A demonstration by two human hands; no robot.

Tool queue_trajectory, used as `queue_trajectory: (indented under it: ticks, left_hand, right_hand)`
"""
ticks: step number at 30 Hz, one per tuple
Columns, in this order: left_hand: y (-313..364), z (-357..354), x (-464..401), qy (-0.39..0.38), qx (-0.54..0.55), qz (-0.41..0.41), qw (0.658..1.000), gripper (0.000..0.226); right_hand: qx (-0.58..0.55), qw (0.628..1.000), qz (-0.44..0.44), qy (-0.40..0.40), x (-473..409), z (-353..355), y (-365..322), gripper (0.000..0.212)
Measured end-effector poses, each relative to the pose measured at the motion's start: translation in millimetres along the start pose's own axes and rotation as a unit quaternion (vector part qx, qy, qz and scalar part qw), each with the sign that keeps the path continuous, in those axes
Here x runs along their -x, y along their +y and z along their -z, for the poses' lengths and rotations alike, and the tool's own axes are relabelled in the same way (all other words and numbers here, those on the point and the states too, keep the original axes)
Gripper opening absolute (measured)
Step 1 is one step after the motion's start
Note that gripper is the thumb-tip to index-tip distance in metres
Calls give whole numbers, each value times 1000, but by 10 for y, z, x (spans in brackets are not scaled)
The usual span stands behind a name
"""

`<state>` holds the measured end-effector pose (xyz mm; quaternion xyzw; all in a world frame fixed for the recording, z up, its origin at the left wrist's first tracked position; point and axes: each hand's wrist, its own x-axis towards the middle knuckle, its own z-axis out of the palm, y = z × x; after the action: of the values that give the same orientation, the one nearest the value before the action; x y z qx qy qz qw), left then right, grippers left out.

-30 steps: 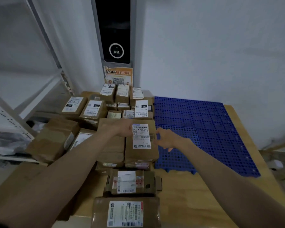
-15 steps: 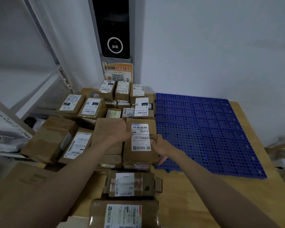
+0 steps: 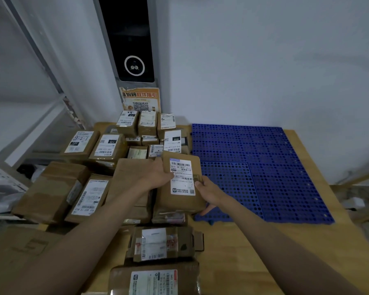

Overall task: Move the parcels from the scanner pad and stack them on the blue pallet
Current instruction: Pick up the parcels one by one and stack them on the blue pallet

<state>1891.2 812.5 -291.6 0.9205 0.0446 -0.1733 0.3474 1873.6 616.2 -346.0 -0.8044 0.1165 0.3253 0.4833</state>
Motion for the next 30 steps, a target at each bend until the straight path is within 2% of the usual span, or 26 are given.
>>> queue_trajectory:
  ticks: [4, 8, 15, 18, 21, 26, 30]
  left_hand:
    - [93, -51, -47, -27, 23, -7, 999, 65]
    - [292, -120, -29, -36, -19, -24, 999, 79]
    - [652, -404, 22, -151, -21, -94, 984, 121]
    - [783, -590, -35, -167, -16, -142, 975, 117]
    - [892, -802, -88, -180, 15, -152, 972, 109]
    - [1122, -1162, -189, -206, 25, -165, 964, 120]
    - [1401, -1523, -318, -193, 11, -153, 969, 121]
  right_hand:
    - [-25, 1000, 0, 9, 129, 130, -3, 39]
    - [-50, 998, 0, 41, 282, 300, 47, 40]
    - [-82, 991, -9, 101, 551, 691, 339, 44]
    - [-88, 988, -6, 130, 611, 895, 473, 48]
    - [-86, 987, 2, 137, 626, 1107, 628, 51]
    - [-77, 989, 18, 126, 516, 1455, 969, 57]
    - [-38, 993, 24, 109, 390, 1828, 1253, 70]
